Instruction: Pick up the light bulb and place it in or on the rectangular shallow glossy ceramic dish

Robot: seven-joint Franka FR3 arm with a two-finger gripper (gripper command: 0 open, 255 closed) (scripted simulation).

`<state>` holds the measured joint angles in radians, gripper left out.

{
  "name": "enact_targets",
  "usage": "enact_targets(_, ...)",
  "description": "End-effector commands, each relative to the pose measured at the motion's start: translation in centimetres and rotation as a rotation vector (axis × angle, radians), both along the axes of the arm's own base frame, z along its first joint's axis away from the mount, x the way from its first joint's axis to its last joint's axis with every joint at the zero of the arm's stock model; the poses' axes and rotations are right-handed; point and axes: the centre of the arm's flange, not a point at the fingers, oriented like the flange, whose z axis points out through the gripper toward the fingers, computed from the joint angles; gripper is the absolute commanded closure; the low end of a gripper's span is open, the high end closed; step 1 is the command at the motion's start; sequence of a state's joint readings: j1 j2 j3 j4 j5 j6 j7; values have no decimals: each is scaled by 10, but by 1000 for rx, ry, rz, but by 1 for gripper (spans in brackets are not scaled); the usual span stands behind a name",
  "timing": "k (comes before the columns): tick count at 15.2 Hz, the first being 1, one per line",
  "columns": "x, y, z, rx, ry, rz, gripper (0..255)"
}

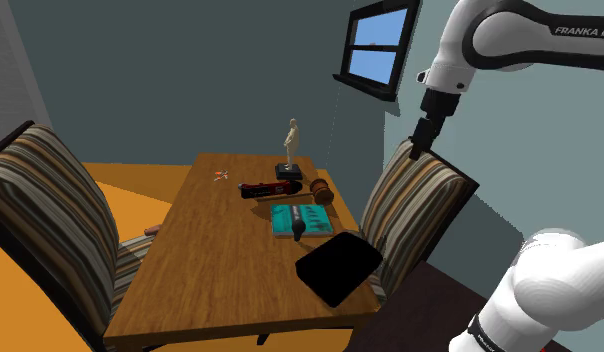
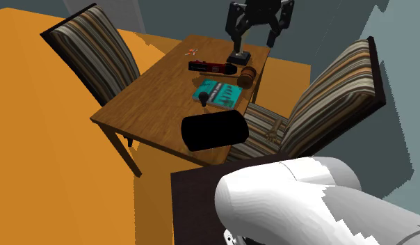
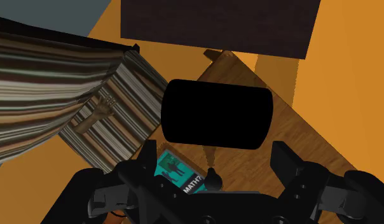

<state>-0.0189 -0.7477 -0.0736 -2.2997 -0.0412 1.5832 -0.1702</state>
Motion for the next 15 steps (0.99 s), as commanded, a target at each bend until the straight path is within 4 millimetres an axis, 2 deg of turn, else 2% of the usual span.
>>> enact_targets(1, 0, 0, 0, 0, 0, 0, 0)
enact_targets(15, 117, 75, -134, -145, 4, 7, 0)
